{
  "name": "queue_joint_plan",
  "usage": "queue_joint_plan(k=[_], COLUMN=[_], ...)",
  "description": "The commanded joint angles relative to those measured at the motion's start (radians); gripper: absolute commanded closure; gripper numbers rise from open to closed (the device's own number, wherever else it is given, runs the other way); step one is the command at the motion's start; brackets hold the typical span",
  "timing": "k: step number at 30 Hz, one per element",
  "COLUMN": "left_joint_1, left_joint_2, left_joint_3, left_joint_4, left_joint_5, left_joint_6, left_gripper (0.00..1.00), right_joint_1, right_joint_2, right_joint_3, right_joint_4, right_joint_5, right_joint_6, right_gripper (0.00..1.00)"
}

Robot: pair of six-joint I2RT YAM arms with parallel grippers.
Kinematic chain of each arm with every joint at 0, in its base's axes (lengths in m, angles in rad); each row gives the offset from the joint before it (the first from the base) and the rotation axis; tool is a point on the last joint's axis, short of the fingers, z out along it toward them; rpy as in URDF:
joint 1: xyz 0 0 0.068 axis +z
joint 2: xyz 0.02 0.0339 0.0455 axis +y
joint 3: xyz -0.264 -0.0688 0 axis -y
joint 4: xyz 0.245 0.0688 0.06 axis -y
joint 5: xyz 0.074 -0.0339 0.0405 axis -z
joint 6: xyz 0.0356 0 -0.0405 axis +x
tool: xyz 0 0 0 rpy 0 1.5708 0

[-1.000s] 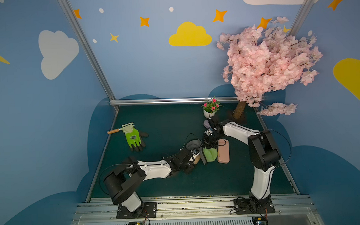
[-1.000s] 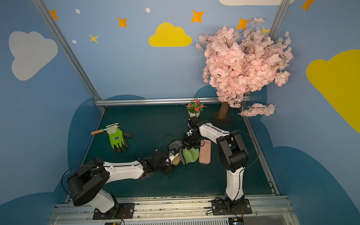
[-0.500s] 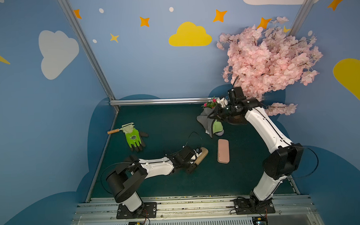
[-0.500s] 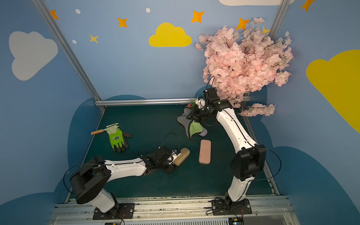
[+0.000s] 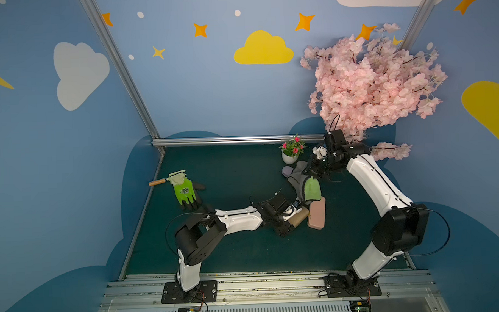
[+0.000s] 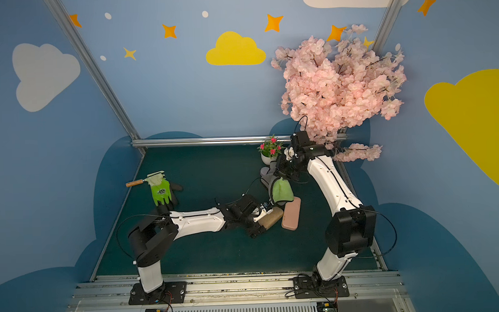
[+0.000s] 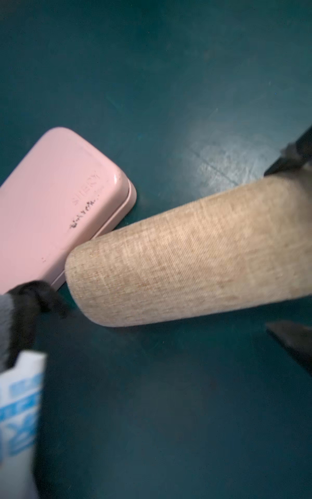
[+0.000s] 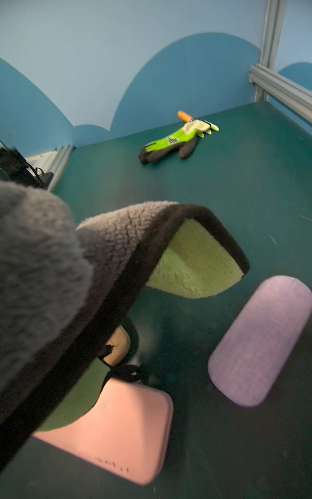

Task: Wipe the eyeglass case
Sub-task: Place the eyeglass case at the center of the board, then move the eyeglass case from the center of the board.

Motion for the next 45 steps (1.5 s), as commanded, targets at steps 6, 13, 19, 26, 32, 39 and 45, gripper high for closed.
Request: queue_joint_plan(k=[6,13,19,26,32,39,45], left_joint_1=[0.003,0.018,0.031,0.104,0.177,0.254,0.283], left_joint_2=[-0.167,-0.353,-0.364,-0.466,-0.538,-0.627,-0.651], left_joint_3=[-0.066,-0.209,-0.255,-0.319,-0.319,-0.330,-0.343], left_joint_4=[0.016,0.040,0.054,0.058,0.002,-0.016,-0.001], left_joint_5=[-0.033,-0.071,-0.107,-0.156,-0.211,-0.230,-0.256], left_joint_6=[-0.045,-0.059,-0.061,-0.102,-0.122,-0.129,-0.137], left_gripper=[0.00,0.00,0.00,0.00,0.00,0.00,0.00], right_joint_1=[0.045,0.046,0.038,0.030,0.027,0.086,0.177], right_joint_2=[0.105,0.197,0.377,0.572,0.722,0.598,0.533], right_joint_3=[0.188,0.260,0.377,0.488,0.592,0.299,0.207], right_joint_4=[-0.015,0.020,-0.015,-0.047,-0.185,-0.030,0.031], right_joint_5=[0.374,0.541,0.577,0.588,0.191,0.030,-0.083], right_joint_6=[-0.043,-0.043,-0.047,-0.029,-0.030,0.030,0.078], right_gripper=[1.00,1.00,1.00,1.00,1.00,1.00,1.00])
